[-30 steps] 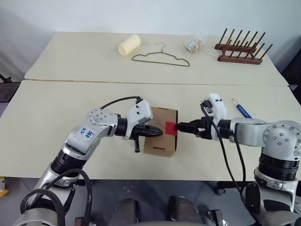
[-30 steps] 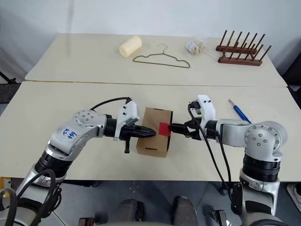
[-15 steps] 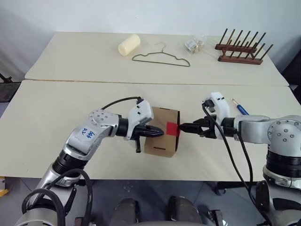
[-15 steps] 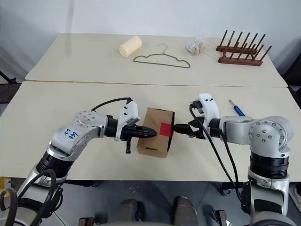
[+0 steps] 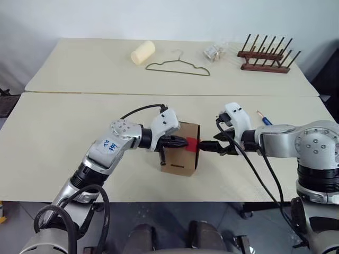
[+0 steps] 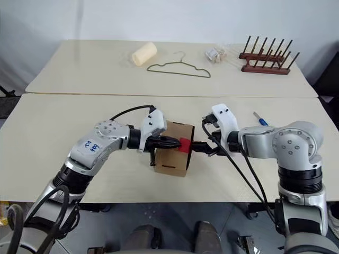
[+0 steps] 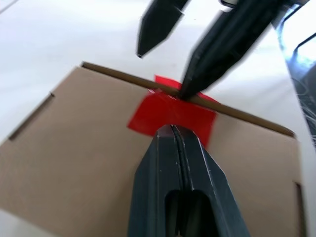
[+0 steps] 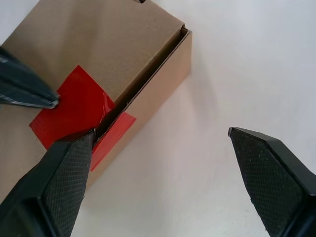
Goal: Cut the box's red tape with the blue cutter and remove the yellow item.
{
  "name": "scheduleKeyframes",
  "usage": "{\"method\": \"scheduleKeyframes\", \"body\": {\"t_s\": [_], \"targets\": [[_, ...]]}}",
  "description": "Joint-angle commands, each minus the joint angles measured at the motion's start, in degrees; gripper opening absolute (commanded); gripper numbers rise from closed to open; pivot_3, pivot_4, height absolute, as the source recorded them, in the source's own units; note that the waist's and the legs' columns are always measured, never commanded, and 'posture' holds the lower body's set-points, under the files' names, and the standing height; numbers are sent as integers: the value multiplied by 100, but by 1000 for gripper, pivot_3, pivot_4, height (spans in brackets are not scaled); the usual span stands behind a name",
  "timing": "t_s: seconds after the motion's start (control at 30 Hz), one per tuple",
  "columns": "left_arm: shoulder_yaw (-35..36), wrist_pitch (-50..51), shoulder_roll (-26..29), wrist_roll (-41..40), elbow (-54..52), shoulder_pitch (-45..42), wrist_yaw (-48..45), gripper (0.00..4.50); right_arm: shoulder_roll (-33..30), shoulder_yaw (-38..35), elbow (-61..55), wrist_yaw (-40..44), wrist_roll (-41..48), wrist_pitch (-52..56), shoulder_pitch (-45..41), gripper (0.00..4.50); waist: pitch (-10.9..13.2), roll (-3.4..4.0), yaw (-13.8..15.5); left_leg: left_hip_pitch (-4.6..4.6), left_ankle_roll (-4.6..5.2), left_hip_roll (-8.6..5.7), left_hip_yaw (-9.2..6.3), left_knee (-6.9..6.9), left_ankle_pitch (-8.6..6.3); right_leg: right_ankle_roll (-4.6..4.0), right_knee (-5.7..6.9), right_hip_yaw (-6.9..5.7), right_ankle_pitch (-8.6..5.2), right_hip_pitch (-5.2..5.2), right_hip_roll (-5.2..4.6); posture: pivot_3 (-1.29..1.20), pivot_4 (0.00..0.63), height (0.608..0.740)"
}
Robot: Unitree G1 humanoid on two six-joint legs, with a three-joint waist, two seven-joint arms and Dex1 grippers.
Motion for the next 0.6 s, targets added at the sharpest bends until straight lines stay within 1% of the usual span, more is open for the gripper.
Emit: {"method": "scheduleKeyframes", "body": {"t_s": [0.03, 0.2, 0.4, 0.6], "targets": [[-282, 179, 1, 363, 212, 187, 213, 0, 0, 362, -177, -98, 270, 129, 225, 4480, -6, 0, -12, 5, 0, 0, -2, -2, 0, 0, 1, 4, 0, 0, 0, 0, 150, 740], [-331, 404, 91, 286, 28, 355, 164, 0, -269, 400, -176, -78, 96, 129, 329, 4480, -33, -7, -23, 16, 0, 2, -9, -14, 0, 0, -2, 14, 0, 1, 0, 0, 150, 740], [-300, 619, 185, 163, -142, 415, 54, 0, -712, 417, 35, 273, -289, 129, 358, 4480, -46, -6, 15, 17, 1, 1, -10, -28, 0, 0, -15, 16, 0, 1, 0, 0, 150, 740], [-222, 702, 138, 81, -163, 436, 75, 0, -901, 542, 76, 677, -660, 129, 383, 4480, -51, -14, 69, 16, 2, -1, -10, -31, -1, 0, -26, 13, 0, 8, -1, 0, 150, 740]]}}
